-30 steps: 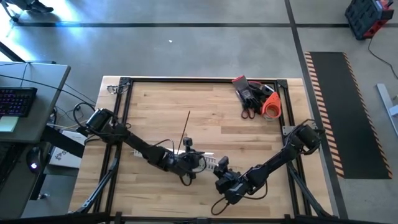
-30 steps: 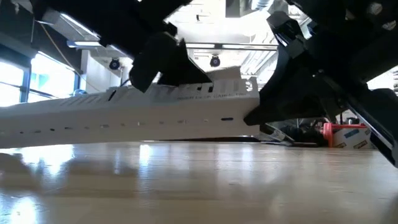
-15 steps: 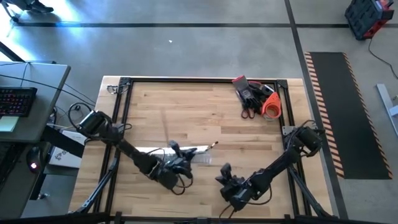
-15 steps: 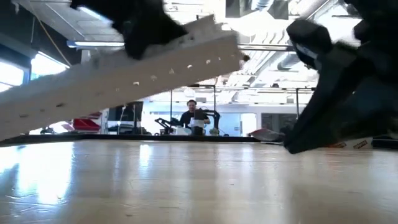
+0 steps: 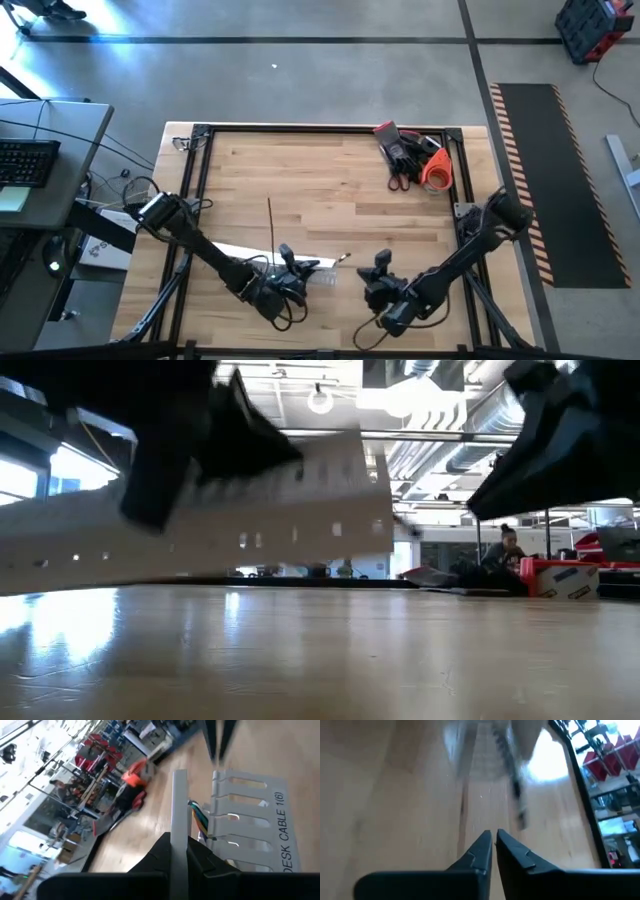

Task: Ziptie cables
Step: Close the white cable duct

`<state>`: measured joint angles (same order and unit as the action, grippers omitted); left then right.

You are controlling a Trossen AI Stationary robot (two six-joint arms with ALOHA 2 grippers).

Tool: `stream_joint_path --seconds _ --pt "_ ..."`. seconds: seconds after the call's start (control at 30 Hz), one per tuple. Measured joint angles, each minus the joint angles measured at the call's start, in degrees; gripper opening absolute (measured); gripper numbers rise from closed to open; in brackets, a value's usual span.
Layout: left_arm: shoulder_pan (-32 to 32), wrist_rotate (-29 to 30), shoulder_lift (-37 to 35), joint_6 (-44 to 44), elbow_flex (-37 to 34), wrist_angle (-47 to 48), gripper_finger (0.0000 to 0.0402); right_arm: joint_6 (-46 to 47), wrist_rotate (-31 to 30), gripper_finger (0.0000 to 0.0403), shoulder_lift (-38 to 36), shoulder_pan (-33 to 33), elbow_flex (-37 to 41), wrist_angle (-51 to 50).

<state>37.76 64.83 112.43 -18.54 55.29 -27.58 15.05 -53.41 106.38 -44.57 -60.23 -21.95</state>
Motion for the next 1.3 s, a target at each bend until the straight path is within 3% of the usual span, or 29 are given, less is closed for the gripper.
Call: stream_joint_path --seconds 0.13,0.33,0.5,0.67,0.93,1.07,1.3 --pt "0.0 -0.1 4.2 -5.1 1.0 -5.4 0.0 -5.2 -0.3 0.0052 -4.2 -0.8 -0.1 3.9" --pt "0.0 -2.4 8.4 -9.5 4.8 -6.2 0.0002 -19.7 2.9 0.0137 -2.6 1.9 -0.1 11.1" --pt "0.1 -3.7 10.0 -11.8 7.3 -6.1 0.0003 -24.2 6.7 0.0161 0.2 4.9 0.0 14.5" --pt "-0.1 -6.4 10.0 -11.8 7.6 -6.2 0.0005 -24.2 7.0 0.0129 1.4 6.0 -0.1 16.2" --pt "-1.7 -13.3 9.4 -10.7 7.6 -8.2 0.0062 -25.0 8.9 0.0013 1.9 6.2 -0.1 16.1" --pt "-1.7 -14.3 8.1 -11.8 7.8 -10.3 0.0113 -26.5 6.4 0.0006 3.5 6.3 -0.1 15.1" --pt "0.5 -13.7 -0.7 -10.5 7.9 -7.9 0.019 -32.0 -1.3 0.0001 6.6 5.5 -0.2 13.7"
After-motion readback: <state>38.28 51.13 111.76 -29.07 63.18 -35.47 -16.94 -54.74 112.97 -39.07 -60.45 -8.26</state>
